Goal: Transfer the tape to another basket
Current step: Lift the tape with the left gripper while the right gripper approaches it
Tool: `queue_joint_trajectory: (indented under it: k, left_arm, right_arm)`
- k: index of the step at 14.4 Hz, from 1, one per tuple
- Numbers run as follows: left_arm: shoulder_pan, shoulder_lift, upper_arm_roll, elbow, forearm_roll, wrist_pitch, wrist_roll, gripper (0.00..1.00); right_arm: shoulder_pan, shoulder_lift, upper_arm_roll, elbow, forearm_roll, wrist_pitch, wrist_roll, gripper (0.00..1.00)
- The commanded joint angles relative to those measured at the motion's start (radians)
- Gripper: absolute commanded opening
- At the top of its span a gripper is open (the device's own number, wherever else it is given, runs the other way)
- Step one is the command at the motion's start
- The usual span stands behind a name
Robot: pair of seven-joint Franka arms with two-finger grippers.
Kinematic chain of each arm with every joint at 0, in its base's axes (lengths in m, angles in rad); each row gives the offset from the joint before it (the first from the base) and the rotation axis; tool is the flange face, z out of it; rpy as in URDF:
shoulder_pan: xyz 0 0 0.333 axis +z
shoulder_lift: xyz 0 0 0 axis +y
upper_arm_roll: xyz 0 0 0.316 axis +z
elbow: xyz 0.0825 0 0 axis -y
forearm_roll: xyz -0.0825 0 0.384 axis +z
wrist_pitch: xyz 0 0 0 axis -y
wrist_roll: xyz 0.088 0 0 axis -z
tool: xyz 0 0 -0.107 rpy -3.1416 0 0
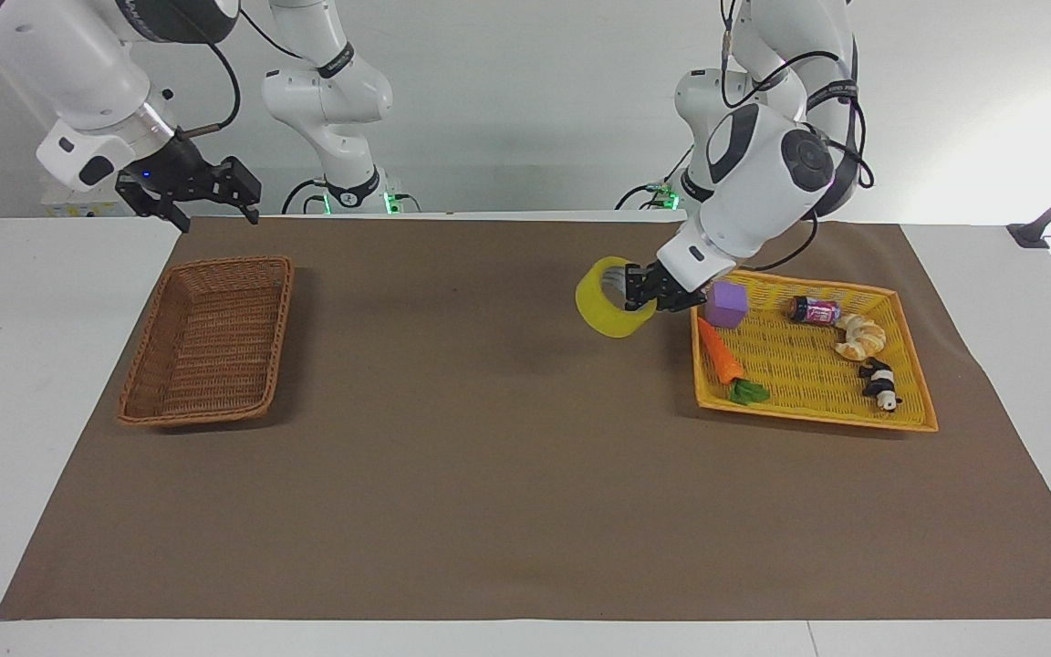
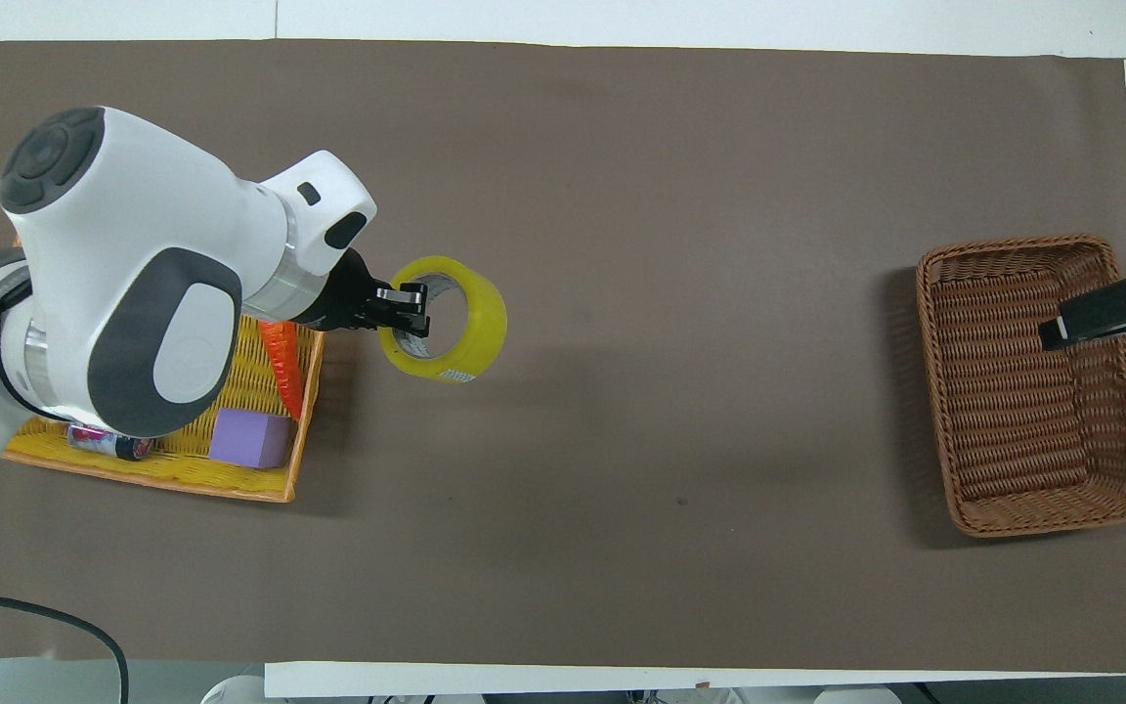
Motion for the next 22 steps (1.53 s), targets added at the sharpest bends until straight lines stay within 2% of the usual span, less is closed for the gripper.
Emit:
queue_joint_trajectory:
  k: [1, 4, 5, 7, 9, 13, 15, 17, 22]
  left_arm:
    - [-0.017, 0.004, 0.015, 0.028, -0.021, 0.001, -0.013, 0.01]
    - [-0.013, -0.009, 0.019, 0.077, -0.021, -0.059, -0.018, 0.02]
    - [-0.006, -0.011, 0.019, 0.107, -0.021, -0.086, -0.018, 0.02]
    - [-0.006, -0.017, 0.019, 0.115, -0.021, -0.085, -0.027, 0.02]
    - [-0.012, -0.020, 0.019, 0.106, -0.019, -0.082, -0.036, 0.01]
    - [-0.008, -0.025, 0.019, 0.103, -0.018, -0.090, -0.045, 0.02]
    - [-0.012, -0.025, 0.019, 0.102, -0.018, -0.087, -0.047, 0.02]
    - [-0.016, -0.025, 0.019, 0.102, -0.018, -0.085, -0.059, 0.02]
    - [-0.016, -0.025, 0.020, 0.103, -0.016, -0.087, -0.061, 0.02]
  right_arm:
    - [-0.031, -0.043, 0.001, -0.122, 0.251, 0.062, -0.038, 1.00]
    - [-0.021, -0.038, 0.002, -0.272, 0.604, 0.157, -0.050, 1.00]
    - [0.024, -0.026, 0.007, -0.297, 0.696, 0.236, -0.099, 1.00]
    - [0.145, 0.003, 0.007, -0.308, 0.747, 0.344, -0.122, 1.00]
    - [0.251, 0.014, 0.007, -0.334, 0.860, 0.454, -0.032, 1.00]
    - [0.423, 0.023, 0.007, -0.337, 0.890, 0.648, 0.079, 1.00]
    - [0.450, 0.031, 0.007, -0.340, 0.892, 0.673, 0.082, 1.00]
    - [0.489, 0.045, 0.007, -0.340, 0.960, 0.711, 0.117, 1.00]
    - [0.558, 0.091, 0.008, -0.340, 1.028, 0.804, 0.120, 1.00]
